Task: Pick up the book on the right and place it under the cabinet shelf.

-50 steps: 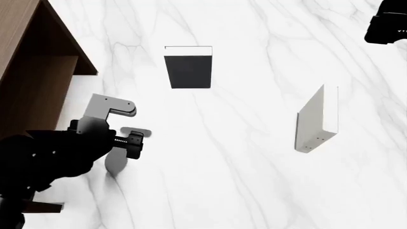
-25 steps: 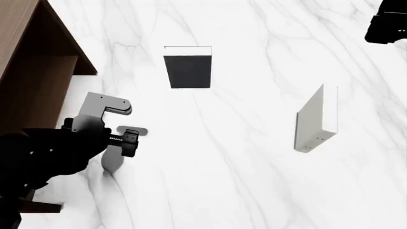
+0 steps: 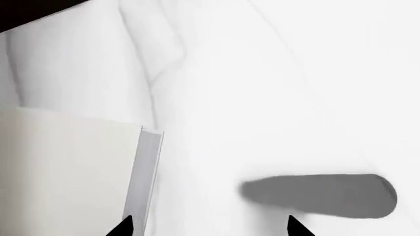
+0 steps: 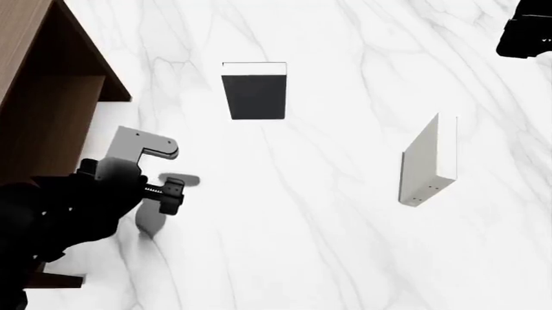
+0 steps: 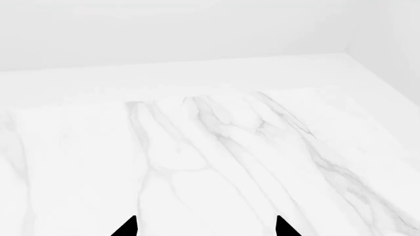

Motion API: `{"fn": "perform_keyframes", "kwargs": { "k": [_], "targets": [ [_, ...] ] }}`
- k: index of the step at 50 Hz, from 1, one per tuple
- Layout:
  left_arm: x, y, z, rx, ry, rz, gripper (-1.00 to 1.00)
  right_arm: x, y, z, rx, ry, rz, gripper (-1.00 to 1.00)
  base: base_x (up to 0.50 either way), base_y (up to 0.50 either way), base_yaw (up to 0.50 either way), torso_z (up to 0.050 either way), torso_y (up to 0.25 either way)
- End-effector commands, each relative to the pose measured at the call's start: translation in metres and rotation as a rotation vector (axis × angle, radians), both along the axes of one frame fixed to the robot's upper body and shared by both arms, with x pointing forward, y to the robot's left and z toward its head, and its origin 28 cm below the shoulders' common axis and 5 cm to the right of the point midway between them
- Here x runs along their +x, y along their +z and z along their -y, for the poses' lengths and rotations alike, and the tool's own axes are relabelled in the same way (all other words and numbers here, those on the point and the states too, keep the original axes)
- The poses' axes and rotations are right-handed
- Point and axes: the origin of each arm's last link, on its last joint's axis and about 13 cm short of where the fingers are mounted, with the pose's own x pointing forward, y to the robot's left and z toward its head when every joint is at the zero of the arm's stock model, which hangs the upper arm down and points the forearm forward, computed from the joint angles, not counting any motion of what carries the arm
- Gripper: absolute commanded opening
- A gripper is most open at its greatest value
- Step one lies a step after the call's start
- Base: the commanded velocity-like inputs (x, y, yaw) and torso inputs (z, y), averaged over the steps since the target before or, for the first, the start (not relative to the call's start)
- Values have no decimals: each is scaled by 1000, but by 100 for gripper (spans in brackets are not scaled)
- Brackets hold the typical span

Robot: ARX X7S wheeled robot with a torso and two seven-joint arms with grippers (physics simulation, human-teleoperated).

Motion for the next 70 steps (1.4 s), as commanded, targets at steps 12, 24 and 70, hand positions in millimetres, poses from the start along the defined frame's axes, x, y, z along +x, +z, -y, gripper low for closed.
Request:
{"fn": "perform_keyframes", "kwargs": {
  "k": [12, 24, 70],
  "targets": [
    [-18, 16, 16, 132, -52, 63, 100, -1, -1, 1, 9, 0, 5, 100, 0, 0, 0, 0, 0],
    [-25, 23, 27, 103, -111, 80, 100, -3, 2, 1, 5, -6, 11, 100, 0, 0, 0, 0, 0],
    [-42, 109, 44, -39, -232, 400, 100, -1, -11, -6, 10, 17, 3, 100, 0, 0, 0, 0, 0]
  ]
}}
